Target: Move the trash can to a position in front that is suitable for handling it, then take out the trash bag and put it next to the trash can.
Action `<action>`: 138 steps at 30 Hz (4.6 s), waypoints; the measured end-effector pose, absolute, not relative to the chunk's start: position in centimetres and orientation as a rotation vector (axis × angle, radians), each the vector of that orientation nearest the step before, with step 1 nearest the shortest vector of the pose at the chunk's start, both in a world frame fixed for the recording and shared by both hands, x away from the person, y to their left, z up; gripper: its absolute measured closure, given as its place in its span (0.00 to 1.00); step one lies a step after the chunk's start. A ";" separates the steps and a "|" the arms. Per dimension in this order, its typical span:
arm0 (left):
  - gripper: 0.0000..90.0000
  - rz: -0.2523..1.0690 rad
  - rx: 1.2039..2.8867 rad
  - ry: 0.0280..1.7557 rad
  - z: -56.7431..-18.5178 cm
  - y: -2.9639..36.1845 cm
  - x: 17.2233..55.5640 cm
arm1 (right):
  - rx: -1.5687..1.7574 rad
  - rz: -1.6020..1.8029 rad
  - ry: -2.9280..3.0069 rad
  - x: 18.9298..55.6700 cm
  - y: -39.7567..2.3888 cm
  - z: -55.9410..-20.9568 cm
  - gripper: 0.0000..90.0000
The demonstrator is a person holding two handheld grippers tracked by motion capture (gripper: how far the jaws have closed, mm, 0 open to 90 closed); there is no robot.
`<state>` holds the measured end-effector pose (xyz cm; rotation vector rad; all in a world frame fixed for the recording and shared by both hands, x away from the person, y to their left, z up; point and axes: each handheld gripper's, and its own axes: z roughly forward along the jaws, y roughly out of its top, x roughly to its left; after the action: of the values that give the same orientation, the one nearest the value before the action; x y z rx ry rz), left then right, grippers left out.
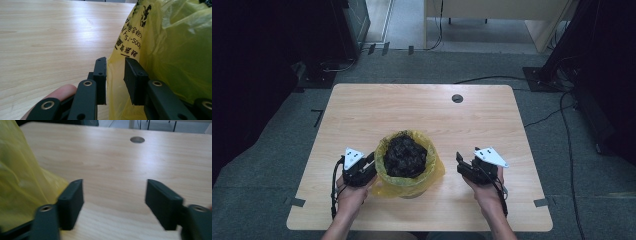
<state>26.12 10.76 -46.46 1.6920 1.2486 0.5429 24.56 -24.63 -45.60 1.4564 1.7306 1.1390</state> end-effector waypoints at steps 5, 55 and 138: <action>0.80 0.526 1.689 1.243 -46.4 10.0 26.5 | 1.458 1.195 1.750 26.0 -22.4 -45.6 0.74; 0.35 0.655 1.864 1.350 -52.1 12.3 19.0 | 1.615 1.185 1.731 18.5 -26.1 -50.4 0.56; 1.00 0.768 1.578 0.870 -39.3 4.0 16.2 | 0.916 1.316 1.477 15.1 -16.6 -42.5 0.98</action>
<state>16.20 3.97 -39.27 1.5778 0.8697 0.7675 15.07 -16.60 -42.47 0.9157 1.4772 1.3164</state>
